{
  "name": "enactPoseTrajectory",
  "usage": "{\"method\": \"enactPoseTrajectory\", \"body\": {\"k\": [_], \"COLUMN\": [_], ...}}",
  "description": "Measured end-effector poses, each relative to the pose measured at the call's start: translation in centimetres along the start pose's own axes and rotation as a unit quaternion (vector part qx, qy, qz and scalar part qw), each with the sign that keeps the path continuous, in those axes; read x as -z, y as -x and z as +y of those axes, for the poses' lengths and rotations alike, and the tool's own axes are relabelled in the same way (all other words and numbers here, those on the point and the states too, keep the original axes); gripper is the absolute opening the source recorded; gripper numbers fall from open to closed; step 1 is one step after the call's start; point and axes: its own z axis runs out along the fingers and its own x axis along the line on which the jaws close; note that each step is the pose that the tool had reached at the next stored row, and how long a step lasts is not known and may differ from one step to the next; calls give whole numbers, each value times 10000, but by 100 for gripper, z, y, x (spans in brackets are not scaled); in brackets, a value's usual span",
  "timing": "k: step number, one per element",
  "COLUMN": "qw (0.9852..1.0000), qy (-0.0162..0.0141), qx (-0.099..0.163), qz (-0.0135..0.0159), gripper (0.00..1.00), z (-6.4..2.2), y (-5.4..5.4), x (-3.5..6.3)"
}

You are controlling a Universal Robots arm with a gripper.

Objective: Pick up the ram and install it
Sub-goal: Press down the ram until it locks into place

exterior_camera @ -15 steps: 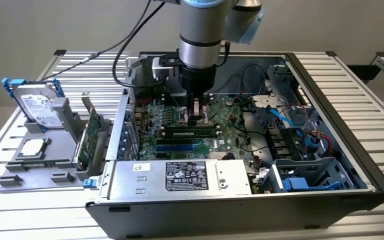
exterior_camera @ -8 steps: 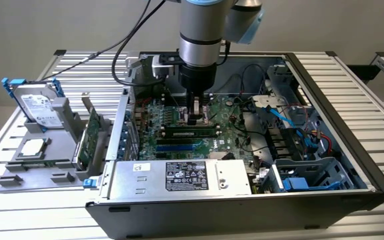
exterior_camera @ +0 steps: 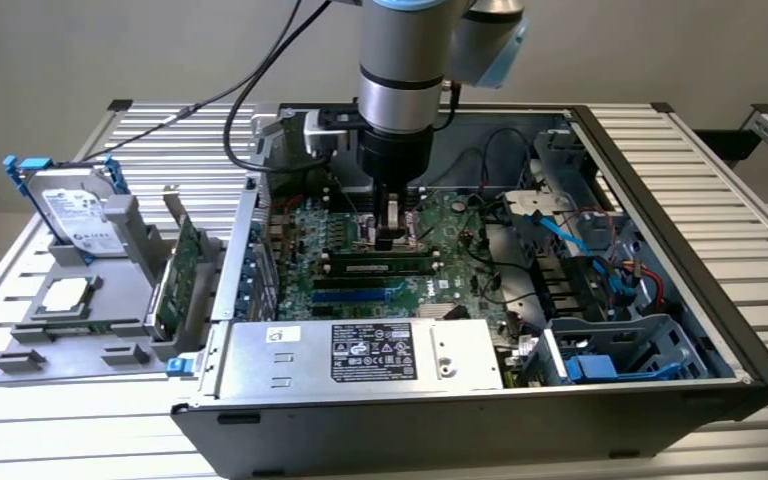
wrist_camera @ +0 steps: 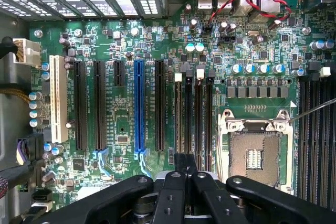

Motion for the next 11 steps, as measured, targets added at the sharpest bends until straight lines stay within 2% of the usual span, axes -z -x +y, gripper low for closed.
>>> {"method": "enactPoseTrajectory", "body": {"k": [11], "qw": [10000], "qy": [2], "qx": [-36], "qz": [0], "gripper": [11], "z": [0], "y": [-6], "x": [0]}}
